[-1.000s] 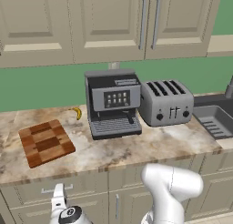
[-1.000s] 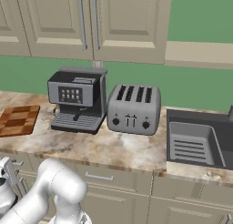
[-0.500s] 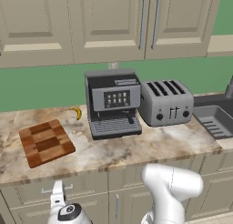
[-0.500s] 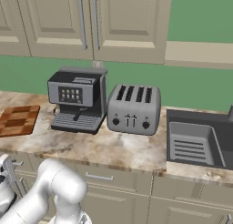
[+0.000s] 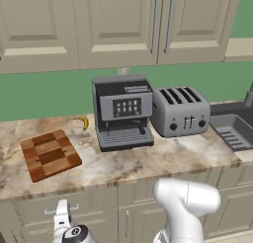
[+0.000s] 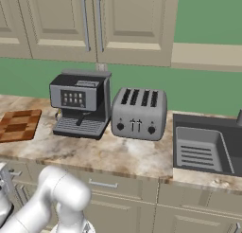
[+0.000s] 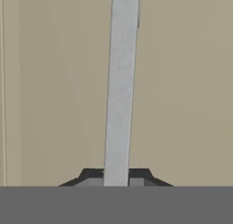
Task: Open the drawer on the left and place the cutting tools on the cutting board.
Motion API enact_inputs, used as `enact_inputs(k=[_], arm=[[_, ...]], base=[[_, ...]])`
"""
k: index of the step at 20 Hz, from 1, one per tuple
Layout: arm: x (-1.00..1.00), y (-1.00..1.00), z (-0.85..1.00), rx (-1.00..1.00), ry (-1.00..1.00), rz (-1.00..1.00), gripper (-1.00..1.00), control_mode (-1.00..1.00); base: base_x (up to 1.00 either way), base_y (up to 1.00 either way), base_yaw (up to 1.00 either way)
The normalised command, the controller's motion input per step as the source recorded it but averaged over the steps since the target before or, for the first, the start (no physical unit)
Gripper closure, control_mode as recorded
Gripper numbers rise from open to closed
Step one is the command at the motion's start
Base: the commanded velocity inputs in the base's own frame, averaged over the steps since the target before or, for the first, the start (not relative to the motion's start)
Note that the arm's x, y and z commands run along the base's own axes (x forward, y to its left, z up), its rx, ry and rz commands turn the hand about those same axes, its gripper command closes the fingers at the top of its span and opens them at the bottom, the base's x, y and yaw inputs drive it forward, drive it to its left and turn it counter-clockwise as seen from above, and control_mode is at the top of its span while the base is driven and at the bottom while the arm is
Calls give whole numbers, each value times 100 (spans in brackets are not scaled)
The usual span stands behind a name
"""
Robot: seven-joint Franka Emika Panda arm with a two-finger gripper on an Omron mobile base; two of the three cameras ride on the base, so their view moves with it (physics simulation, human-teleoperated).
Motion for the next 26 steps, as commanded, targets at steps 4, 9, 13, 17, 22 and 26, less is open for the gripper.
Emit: enact_inputs(k=[4, 9, 13, 17, 22, 26], arm=[[-92, 4, -8, 0, -1, 0, 100, -100], [-94, 0, -8, 0, -1, 0, 100, -100], [-90, 0, -9, 0, 0, 0, 100, -100], [-52, 0, -4, 0, 0, 0, 100, -100], [-13, 0, 0, 0, 0, 0, 100, -100], [0, 0, 0, 0, 0, 0, -100, -100]], base=[[0, 0, 0], [0, 0, 0], [0, 0, 0], [0, 0, 0], [0, 0, 0], [0, 0, 0]])
